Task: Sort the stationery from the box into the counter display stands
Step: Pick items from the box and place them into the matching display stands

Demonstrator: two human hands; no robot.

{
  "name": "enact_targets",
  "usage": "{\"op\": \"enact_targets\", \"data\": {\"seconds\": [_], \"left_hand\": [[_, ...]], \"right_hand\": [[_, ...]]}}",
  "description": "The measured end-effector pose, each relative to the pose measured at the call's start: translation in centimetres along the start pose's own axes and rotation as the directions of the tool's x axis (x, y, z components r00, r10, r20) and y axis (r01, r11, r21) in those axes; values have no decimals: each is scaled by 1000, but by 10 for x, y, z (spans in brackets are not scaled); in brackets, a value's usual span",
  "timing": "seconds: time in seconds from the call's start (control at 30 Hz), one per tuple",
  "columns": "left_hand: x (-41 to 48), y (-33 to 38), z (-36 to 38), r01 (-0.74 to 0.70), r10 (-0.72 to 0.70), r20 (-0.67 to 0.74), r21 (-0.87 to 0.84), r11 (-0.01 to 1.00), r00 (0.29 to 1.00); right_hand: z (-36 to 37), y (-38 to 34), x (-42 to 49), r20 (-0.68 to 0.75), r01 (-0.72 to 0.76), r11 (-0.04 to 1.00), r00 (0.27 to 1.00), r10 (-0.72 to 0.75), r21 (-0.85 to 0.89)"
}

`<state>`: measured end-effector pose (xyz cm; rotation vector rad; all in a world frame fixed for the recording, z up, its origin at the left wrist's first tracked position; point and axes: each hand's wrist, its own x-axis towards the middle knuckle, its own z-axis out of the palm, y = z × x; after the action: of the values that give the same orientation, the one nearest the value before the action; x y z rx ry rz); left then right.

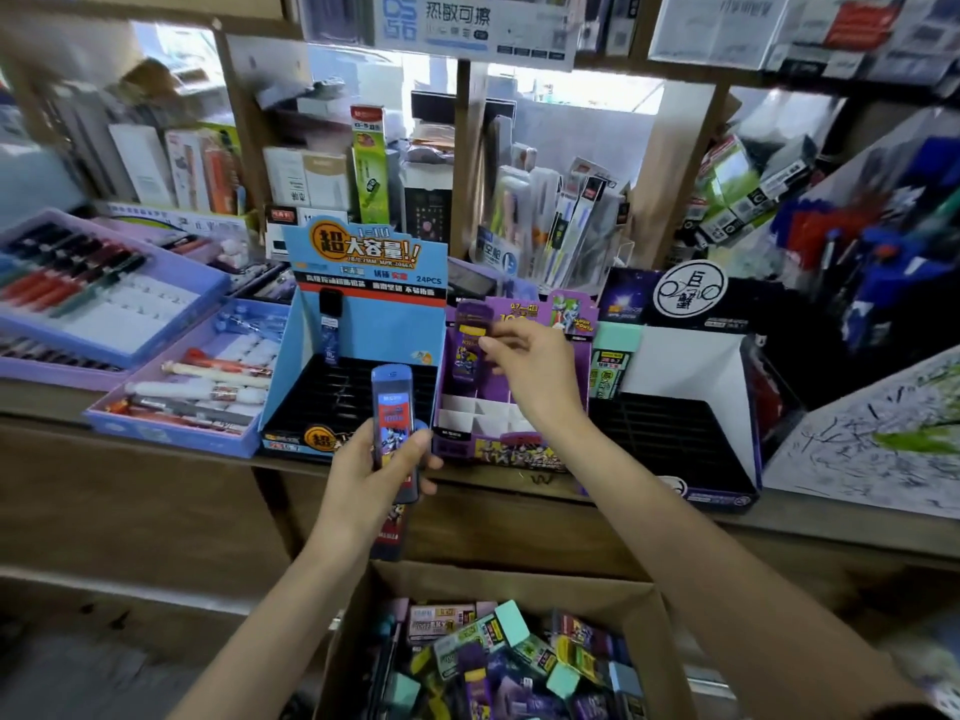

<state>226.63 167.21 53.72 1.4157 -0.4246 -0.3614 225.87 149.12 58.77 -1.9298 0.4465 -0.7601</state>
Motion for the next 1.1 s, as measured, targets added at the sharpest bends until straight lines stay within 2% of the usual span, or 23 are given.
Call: {"op": "enact_targets", "data": {"seconds": [0.13, 0.33, 0.43, 0.5, 0.6, 0.7, 0.8, 0.9, 1.03, 1.1], "left_hand": [[-3, 3, -2, 4, -4, 25, -10, 1000, 1000], [-7, 6, -2, 3, -3, 50, 9, 1000, 999], [-7, 5, -1, 0, -1, 38, 24, 1000, 999], [-6, 5, 0, 7, -8, 38, 49, 999, 999], [-6, 5, 5, 0, -9, 88, 96, 995, 996], [-7, 4, 13, -27, 10, 143, 115, 993, 990], [-7, 2, 15, -46, 32, 135, 99, 994, 990], [-5, 2, 12, -51, 42, 117, 77, 996, 992], [-3, -1, 5, -52, 40, 109, 108, 993, 993], [-4, -1, 3, -55, 40, 116, 127, 990, 992]], "right_hand": [[6, 16, -1, 55, -51, 993, 997, 57, -105], [0, 18, -7, 146, -51, 970, 985, 88, -236], [-10, 9, -21, 98, 16, 950, 995, 16, -311], [-15, 1, -37, 110, 41, 973, 994, -17, -227], [-12, -10, -58, 309, -77, 997, 948, 82, -27], [-5, -15, -69, 376, -156, 979, 922, 96, 134], [-10, -17, -69, 362, -203, 957, 925, 118, 207], [-30, -22, -50, 254, -237, 931, 953, 168, 276], [-54, -23, -15, 4, -93, 949, 995, 97, 300], [-51, -17, -7, -15, -53, 976, 998, 57, 213]]}}
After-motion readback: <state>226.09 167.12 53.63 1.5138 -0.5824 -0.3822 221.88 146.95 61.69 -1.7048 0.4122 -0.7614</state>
